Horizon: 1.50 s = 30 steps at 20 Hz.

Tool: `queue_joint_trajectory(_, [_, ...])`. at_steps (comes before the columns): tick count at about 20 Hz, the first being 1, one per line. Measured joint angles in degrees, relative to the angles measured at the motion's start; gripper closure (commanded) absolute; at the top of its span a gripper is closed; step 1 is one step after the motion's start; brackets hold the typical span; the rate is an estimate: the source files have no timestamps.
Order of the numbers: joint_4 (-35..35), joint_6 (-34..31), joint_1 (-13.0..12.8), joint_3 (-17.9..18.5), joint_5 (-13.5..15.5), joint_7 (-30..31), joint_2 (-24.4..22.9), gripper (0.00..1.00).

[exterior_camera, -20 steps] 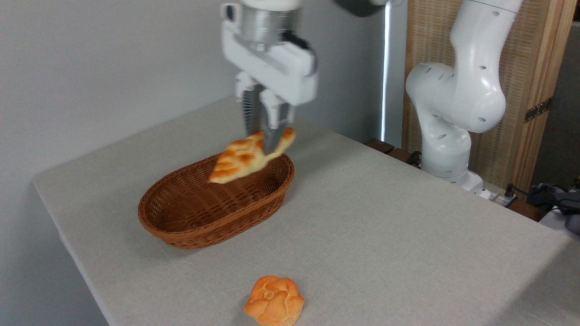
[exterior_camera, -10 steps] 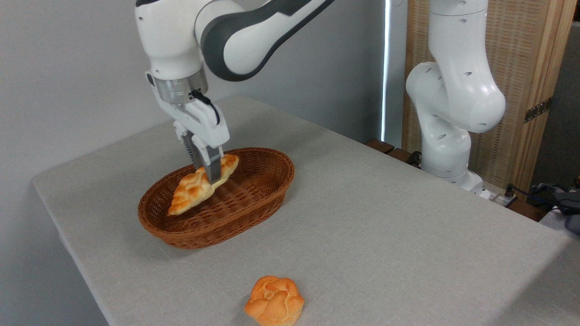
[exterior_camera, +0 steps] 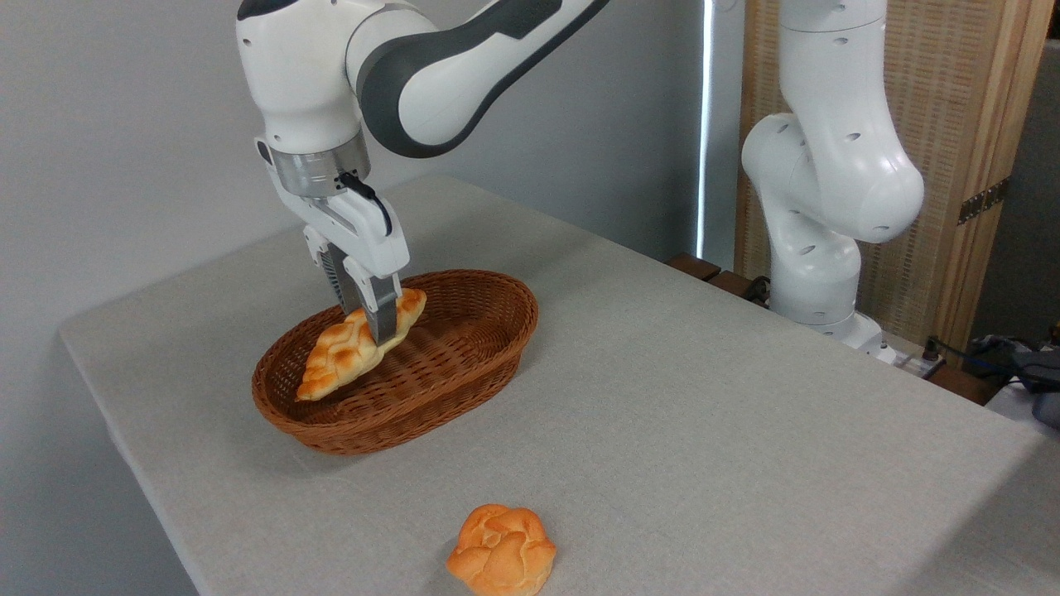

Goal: Put bread into the basket
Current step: 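Open the gripper to release the loaf inside the basket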

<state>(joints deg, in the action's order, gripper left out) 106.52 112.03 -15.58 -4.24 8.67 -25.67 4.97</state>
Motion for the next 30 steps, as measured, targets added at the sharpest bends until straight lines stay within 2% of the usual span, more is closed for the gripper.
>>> queue_joint_trajectory(25, [-0.7,-0.2,0.1,0.2,0.0,0.0,0.0,0.00])
queue_joint_trajectory(30, [-7.2,-7.3,1.0,2.8,-0.1,0.0,-0.3,0.00])
